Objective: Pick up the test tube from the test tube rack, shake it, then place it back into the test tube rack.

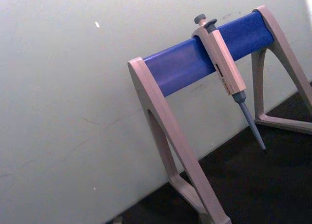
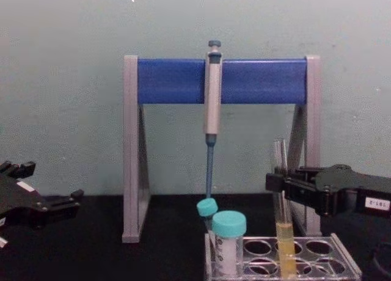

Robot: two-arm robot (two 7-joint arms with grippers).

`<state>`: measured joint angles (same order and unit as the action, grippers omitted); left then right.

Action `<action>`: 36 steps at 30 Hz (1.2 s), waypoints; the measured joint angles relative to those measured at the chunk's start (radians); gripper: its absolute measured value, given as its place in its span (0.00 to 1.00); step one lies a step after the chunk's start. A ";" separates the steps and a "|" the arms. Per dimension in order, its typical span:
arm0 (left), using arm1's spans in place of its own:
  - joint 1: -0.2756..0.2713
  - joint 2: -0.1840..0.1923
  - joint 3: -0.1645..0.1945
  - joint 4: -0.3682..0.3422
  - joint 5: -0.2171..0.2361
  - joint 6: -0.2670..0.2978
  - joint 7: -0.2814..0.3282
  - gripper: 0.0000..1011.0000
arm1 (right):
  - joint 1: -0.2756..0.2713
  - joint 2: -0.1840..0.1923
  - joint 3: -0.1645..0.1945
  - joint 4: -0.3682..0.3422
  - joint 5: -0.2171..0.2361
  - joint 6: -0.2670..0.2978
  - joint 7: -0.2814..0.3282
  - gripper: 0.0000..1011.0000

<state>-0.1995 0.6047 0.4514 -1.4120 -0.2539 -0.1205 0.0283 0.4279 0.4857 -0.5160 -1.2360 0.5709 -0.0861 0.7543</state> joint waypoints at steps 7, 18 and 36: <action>0.000 0.000 0.000 0.000 0.000 0.000 0.000 0.99 | 0.004 0.001 -0.007 0.003 -0.010 0.014 -0.004 0.23; 0.000 0.000 0.000 0.000 0.000 0.000 0.000 0.99 | 0.009 0.002 -0.013 0.005 -0.018 0.025 -0.008 0.23; 0.000 0.000 0.000 0.000 0.000 0.000 0.000 0.99 | 0.008 0.003 -0.012 0.003 -0.022 0.025 -0.010 0.23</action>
<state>-0.1995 0.6047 0.4514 -1.4120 -0.2539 -0.1205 0.0283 0.4360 0.4885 -0.5283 -1.2330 0.5493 -0.0614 0.7440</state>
